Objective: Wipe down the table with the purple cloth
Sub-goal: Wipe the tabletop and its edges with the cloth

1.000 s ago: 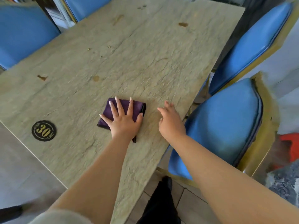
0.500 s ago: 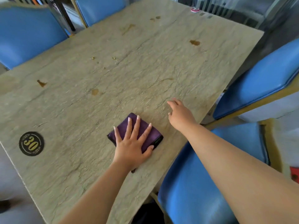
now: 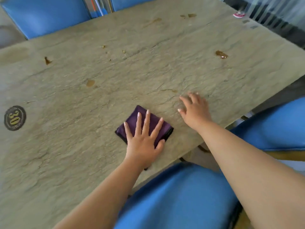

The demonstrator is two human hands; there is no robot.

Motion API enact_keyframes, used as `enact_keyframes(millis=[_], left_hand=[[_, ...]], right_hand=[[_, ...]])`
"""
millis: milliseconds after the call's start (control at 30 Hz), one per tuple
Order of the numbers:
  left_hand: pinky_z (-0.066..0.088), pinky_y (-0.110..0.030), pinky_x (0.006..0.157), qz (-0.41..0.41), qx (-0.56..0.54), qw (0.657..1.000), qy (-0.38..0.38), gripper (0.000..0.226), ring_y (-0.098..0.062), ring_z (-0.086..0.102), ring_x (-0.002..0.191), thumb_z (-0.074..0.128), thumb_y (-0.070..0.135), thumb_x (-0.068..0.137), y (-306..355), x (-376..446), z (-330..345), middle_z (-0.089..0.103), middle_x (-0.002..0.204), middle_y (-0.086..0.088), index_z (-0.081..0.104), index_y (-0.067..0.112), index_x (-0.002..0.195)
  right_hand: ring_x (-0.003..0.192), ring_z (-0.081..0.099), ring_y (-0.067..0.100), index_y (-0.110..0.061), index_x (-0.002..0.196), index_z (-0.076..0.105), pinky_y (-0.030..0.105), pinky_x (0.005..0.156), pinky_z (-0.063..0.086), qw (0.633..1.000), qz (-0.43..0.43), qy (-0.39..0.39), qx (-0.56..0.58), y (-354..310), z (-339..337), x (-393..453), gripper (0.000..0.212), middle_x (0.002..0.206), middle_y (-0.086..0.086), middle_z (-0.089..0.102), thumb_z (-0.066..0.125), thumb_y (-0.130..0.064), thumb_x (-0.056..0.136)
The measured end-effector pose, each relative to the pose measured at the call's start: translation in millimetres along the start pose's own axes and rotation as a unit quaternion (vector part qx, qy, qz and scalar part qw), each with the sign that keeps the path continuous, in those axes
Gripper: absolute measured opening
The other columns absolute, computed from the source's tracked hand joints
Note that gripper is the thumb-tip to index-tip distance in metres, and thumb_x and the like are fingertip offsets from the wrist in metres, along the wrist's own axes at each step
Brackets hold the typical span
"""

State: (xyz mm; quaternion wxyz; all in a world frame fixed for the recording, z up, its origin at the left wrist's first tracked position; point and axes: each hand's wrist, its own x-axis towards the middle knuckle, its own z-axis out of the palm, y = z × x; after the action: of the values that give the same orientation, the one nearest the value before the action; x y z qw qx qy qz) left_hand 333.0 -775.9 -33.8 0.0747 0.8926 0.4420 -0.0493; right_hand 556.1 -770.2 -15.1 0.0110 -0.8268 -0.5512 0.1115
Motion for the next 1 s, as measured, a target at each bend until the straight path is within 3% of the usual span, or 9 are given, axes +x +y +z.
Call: enact_keyframes(millis=[100,167,267,367,467,667,767,867,1000], left_hand=[[0.006,-0.073,0.107,0.129,0.031,0.991,0.009,0.066,-0.03,-0.007,0.149,0.026,0.067,0.091,-13,-39,4,-0.005,0.163,0.0,0.002,0.048,0.15],[0.008,-0.074,0.107,0.143,0.044,0.989,0.011,0.067,-0.027,-0.004,0.15,0.033,0.068,0.089,-34,-35,0,-0.002,0.163,0.005,0.008,0.052,0.149],[-0.002,-0.073,0.108,-0.014,0.019,1.0,0.012,0.068,-0.026,-0.014,0.149,0.026,0.071,0.087,-48,3,-8,-0.011,0.162,0.007,-0.002,0.055,0.147],[-0.008,-0.072,0.107,-0.188,-0.023,0.982,0.017,0.067,-0.027,-0.02,0.147,0.017,0.073,0.086,-42,63,-16,-0.018,0.161,0.005,-0.005,0.055,0.146],[-0.01,-0.075,0.103,-0.252,-0.066,0.966,-0.005,0.067,-0.03,-0.023,0.145,0.015,0.072,0.086,-26,113,-25,-0.021,0.16,0.002,-0.005,0.053,0.147],[-0.007,-0.069,0.109,-0.01,-0.027,1.0,0.009,0.065,-0.026,-0.019,0.147,0.02,0.067,0.09,20,59,-10,-0.018,0.161,0.005,-0.009,0.053,0.146],[0.007,-0.067,0.112,0.042,-0.007,0.998,0.04,0.067,-0.022,-0.004,0.15,0.033,0.068,0.088,1,27,-4,-0.003,0.163,0.008,0.004,0.054,0.147],[-0.004,-0.066,0.113,-0.121,-0.022,0.992,0.035,0.068,-0.024,-0.013,0.149,0.029,0.071,0.086,-21,50,-10,-0.013,0.162,0.004,0.001,0.056,0.146],[-0.01,-0.071,0.107,-0.365,-0.078,0.928,0.014,0.067,-0.032,-0.024,0.145,0.018,0.071,0.086,-3,132,-25,-0.023,0.16,-0.003,-0.004,0.054,0.147]], right_hand=[[0.147,-0.002,0.028,-0.031,0.15,0.014,0.052,0.118,0.002,1.0,-0.024,-0.005,0.004,11,12,-2,0.056,0.161,0.003,0.002,0.03,-0.047,0.098],[0.147,-0.01,0.026,-0.032,0.151,0.005,0.051,0.118,-0.005,1.0,-0.031,0.001,-0.001,14,18,-6,0.057,0.161,0.002,-0.006,0.019,-0.049,0.099],[0.147,-0.012,0.026,-0.031,0.151,0.002,0.05,0.118,-0.007,0.999,-0.034,0.02,-0.017,14,22,-8,0.056,0.161,0.004,-0.009,0.01,-0.048,0.098],[0.147,-0.006,0.027,-0.03,0.151,0.011,0.051,0.118,-0.003,0.998,-0.034,0.05,-0.014,13,24,-8,0.055,0.161,0.006,0.0,0.01,-0.047,0.099],[0.147,0.003,0.028,-0.028,0.149,0.022,0.053,0.118,0.005,0.996,-0.041,0.075,-0.005,14,25,-6,0.052,0.159,0.007,0.013,0.016,-0.046,0.1],[0.143,0.021,0.03,-0.028,0.14,0.04,0.052,0.115,0.014,0.993,-0.048,0.109,0.01,16,24,2,0.046,0.151,0.007,0.032,0.027,-0.041,0.097],[0.122,0.043,0.03,-0.024,0.128,0.056,0.043,0.103,0.037,0.981,-0.096,0.166,0.038,25,19,13,0.035,0.132,0.009,0.052,0.042,-0.028,0.096],[0.094,0.051,0.026,-0.02,0.114,0.063,0.042,0.081,0.049,0.968,-0.157,0.191,0.036,41,8,35,0.03,0.105,0.006,0.059,0.047,-0.02,0.089],[0.109,0.05,0.029,-0.025,0.115,0.06,0.046,0.09,0.044,0.97,-0.188,0.151,0.026,63,0,66,0.032,0.115,0.006,0.057,0.041,-0.025,0.089]])
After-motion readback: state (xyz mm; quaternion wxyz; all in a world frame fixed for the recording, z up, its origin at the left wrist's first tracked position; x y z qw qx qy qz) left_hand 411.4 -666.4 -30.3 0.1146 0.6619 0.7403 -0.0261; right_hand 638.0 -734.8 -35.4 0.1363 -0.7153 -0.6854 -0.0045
